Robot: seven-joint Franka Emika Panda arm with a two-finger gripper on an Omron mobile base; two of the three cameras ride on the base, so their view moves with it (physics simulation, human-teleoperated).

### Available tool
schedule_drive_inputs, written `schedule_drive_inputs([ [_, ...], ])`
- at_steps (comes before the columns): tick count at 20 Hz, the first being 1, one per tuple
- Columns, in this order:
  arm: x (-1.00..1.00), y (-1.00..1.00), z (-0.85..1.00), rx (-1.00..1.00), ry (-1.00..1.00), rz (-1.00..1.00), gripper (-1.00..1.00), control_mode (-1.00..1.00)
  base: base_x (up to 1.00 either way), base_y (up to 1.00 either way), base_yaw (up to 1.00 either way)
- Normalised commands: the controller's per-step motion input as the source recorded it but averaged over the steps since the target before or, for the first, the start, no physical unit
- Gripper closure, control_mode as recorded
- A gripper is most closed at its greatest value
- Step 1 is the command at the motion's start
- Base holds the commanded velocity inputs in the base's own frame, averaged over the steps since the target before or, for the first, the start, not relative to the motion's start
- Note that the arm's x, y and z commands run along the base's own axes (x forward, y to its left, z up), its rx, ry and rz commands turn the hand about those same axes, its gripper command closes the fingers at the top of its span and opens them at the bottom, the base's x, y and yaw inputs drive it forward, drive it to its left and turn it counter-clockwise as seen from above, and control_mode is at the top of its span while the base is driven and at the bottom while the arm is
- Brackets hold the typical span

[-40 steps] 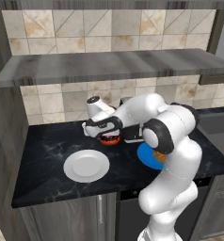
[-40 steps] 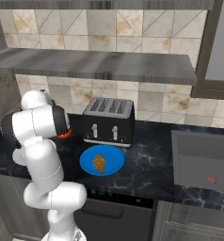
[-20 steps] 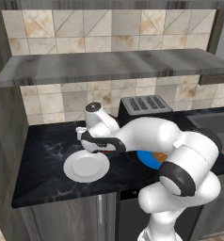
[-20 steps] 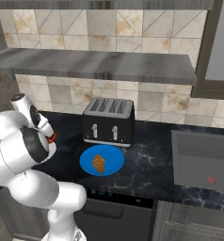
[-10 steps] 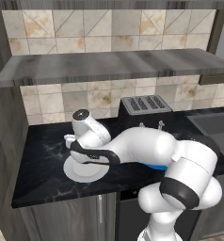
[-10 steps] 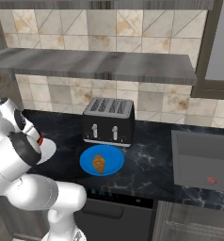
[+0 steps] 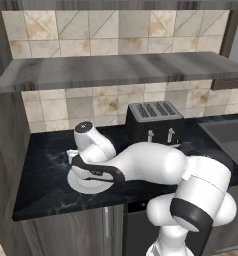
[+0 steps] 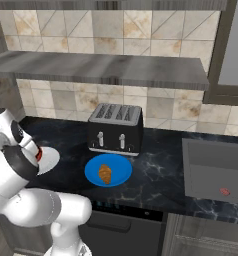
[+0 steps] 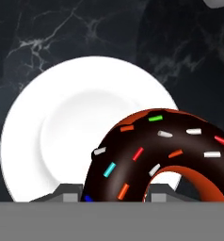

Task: Place the pastries on the plates.

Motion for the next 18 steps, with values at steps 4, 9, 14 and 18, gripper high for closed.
schedule_drive_inputs([
  [4,-0.2,0.0,-0.2,0.0,0.02,0.0,1.0,-1.0,0.0,0.0,0.0],
  [9,-0.05,0.0,-0.02,0.0,0.0,0.0,1.0,-1.0,0.0,0.0,0.0],
  [14,0.0,0.0,-0.05,0.0,0.0,0.0,1.0,-1.0,0.0,0.0,0.0],
  [18,0.0,0.0,-0.08,0.0,0.0,0.0,-1.0,-1.0,0.0,0.0,0.0],
])
